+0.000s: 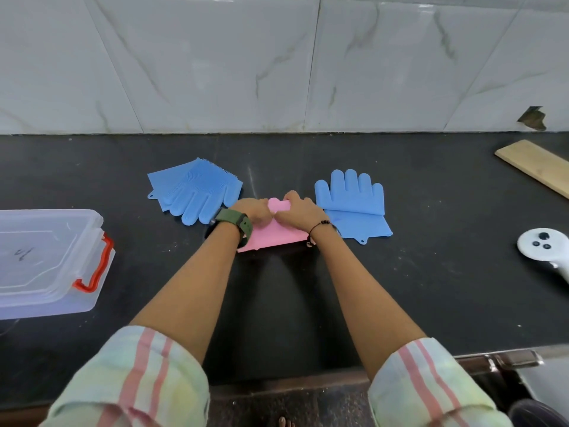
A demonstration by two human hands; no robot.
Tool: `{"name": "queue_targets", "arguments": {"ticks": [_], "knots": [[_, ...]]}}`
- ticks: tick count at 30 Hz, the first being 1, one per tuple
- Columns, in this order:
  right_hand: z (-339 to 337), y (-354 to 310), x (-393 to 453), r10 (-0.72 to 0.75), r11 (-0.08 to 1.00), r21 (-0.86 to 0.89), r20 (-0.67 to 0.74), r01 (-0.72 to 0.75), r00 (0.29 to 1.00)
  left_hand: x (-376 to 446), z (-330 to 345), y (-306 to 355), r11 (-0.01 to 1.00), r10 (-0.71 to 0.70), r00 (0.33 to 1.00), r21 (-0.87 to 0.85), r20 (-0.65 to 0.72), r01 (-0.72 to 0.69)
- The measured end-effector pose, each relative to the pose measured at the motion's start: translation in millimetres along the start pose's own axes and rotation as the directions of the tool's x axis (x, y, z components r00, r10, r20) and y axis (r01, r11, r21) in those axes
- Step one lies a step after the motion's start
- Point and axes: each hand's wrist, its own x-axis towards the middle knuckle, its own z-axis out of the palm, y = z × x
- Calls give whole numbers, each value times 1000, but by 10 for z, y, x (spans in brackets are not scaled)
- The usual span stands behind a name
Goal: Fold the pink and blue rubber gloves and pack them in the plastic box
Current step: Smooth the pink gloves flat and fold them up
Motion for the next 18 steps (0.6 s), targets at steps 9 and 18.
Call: {"name": "queue_targets", "arguments": {"ticks": [9, 18], "knots": [[-260, -82, 32, 31, 988, 137, 300, -76, 953, -54, -194, -163, 765, 164, 944, -641, 287, 62], [-181, -69, -24, -216, 971, 128, 103, 203, 971, -222, 22, -262, 770, 153, 987, -633, 57, -83]]}}
